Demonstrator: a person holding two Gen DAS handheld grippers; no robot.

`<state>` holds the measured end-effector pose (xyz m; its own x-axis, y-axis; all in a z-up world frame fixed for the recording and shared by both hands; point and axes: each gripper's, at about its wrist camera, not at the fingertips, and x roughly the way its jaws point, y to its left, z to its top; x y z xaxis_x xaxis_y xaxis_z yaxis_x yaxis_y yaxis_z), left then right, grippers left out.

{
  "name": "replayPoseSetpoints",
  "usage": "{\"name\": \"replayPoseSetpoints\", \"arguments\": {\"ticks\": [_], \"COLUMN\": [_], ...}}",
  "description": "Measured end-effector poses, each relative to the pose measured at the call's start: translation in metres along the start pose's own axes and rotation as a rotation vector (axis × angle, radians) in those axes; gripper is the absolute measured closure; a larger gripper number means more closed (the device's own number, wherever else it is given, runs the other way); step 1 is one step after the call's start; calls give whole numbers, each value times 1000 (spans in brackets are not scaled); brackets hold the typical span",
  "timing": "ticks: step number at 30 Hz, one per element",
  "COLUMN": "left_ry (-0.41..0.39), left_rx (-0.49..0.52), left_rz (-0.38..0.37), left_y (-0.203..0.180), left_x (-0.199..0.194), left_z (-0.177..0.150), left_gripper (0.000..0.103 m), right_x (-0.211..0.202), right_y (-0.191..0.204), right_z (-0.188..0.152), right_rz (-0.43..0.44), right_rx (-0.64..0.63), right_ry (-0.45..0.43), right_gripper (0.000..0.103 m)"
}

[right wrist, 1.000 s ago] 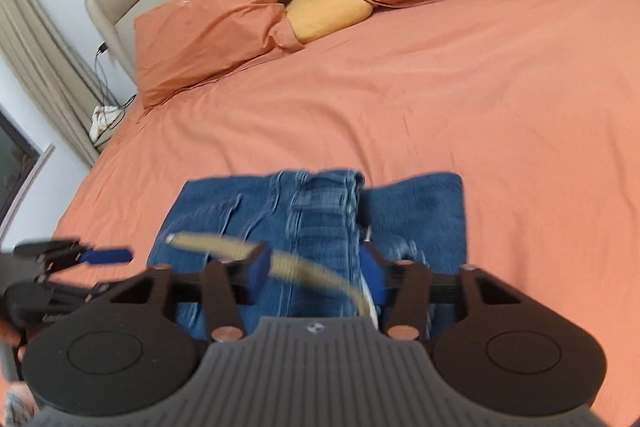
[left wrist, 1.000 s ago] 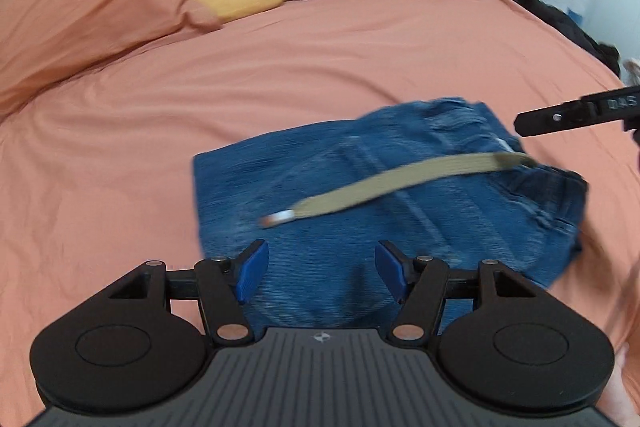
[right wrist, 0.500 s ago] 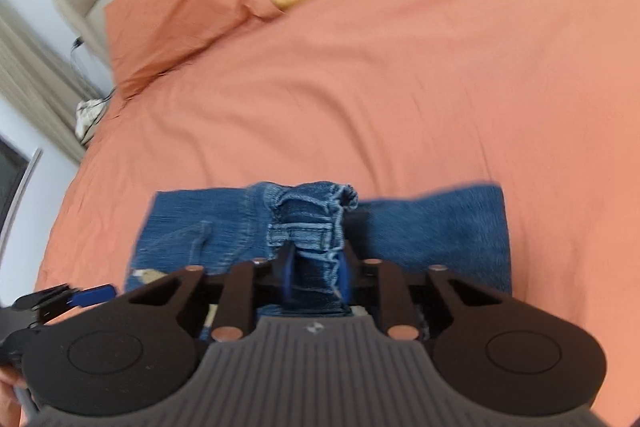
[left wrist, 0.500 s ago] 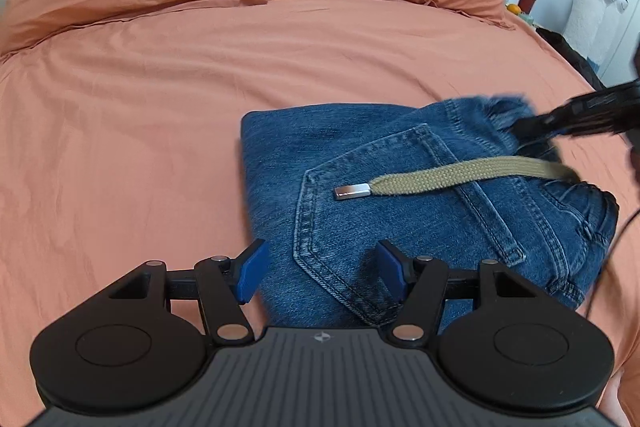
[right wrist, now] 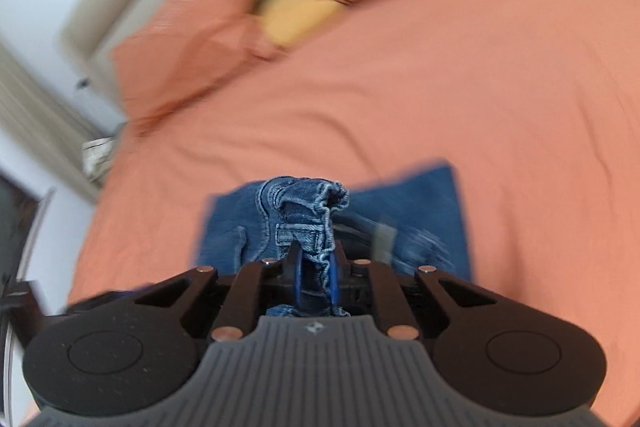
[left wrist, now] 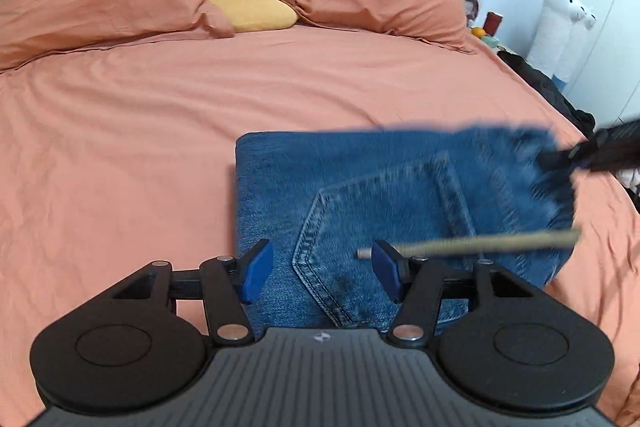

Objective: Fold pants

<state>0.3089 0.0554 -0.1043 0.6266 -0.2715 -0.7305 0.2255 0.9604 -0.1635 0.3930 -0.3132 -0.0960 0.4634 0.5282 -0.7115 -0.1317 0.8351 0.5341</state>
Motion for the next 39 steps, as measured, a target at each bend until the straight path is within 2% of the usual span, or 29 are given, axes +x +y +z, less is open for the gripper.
{"name": "replayPoseSetpoints", "arguments": {"ticks": [3,6,7,11,14,16,18,19,20,25,27,29,30,31,33,35,39], "left_ry": [33,71,87,184,238,234,226,216,204,154,145,140,136,134,127,113,67], "left_rx": [13,3,1,7,-35,-65,-61,-53,-48,-89,-110,-120,-119,-115,-107,-101,-95], "left_rz": [9,23,28,73,98,87,80,77,72,61,57,53,54,56,58,61,66], "left_y": [-2,4,6,15,26,32,33,33,33,46,49,50,49,47,42,38,30], "left_x": [11,26,32,59,77,77,73,69,65,50,49,44,43,43,42,39,34], "left_z": [4,5,4,-13,-22,-22,-20,-20,-19,-13,-11,-10,-10,-10,-8,-5,8], "left_gripper": [39,41,41,53,53,51,51,51,51,51,51,51,51,51,51,51,51], "right_x": [23,38,43,59,67,70,65,61,58,65,72,77,78,77,67,54,28], "right_y": [-37,-54,-58,-61,-71,-74,-72,-72,-74,-94,-106,-116,-117,-114,-99,-76,-34], "right_z": [-16,-25,-25,-27,-27,-26,-24,-24,-24,-27,-29,-32,-33,-33,-28,-18,9], "right_rz": [-47,-75,-71,-84,-64,-55,-80,-90,-80,7,59,118,127,137,114,92,113], "right_rx": [75,102,103,31,38,32,1,-12,-15,83,176,270,288,298,242,148,29], "right_ry": [40,48,41,31,31,33,21,14,14,67,83,97,100,100,85,58,4], "right_gripper": [95,95,95,93,92,87,60,53,50,50,53,60,72,77,85,88,89]}}
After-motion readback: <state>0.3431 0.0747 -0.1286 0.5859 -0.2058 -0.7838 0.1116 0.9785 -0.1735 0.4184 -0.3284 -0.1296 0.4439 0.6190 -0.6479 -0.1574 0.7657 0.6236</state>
